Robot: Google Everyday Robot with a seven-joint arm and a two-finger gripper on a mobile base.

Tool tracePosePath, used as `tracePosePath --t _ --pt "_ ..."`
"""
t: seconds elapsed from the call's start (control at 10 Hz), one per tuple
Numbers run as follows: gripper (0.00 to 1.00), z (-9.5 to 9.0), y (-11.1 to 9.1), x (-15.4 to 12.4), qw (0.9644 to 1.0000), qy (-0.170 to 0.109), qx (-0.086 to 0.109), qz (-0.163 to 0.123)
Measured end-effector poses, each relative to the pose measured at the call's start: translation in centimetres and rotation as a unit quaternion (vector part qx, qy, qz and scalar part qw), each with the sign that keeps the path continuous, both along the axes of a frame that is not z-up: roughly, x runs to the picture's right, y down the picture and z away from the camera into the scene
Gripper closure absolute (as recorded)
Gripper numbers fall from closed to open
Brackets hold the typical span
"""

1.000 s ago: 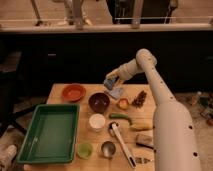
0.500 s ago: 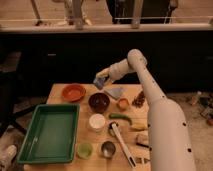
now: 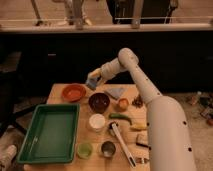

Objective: Place sponge in red bowl

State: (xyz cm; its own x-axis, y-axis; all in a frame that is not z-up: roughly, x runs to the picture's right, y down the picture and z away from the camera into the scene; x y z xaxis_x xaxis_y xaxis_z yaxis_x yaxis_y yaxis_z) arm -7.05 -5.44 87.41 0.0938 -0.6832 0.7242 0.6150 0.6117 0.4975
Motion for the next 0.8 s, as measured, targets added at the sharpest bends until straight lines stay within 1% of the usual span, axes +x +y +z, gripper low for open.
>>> tracePosePath --t 0.2,0.5,0.7,0.8 --pt "1.00 0.2 0.4 -1.5 0.9997 -0.009 0.001 -0.022" --pt "1.00 0.6 0.5 -4.3 0.9987 -0.026 -0.001 -0.044" --pt "1.00 1.3 0.6 -5.5 0.9983 -0.022 0.002 -0.053" --pt "1.00 1.7 0.6 -6.1 0.9986 -0.016 0.002 -0.051"
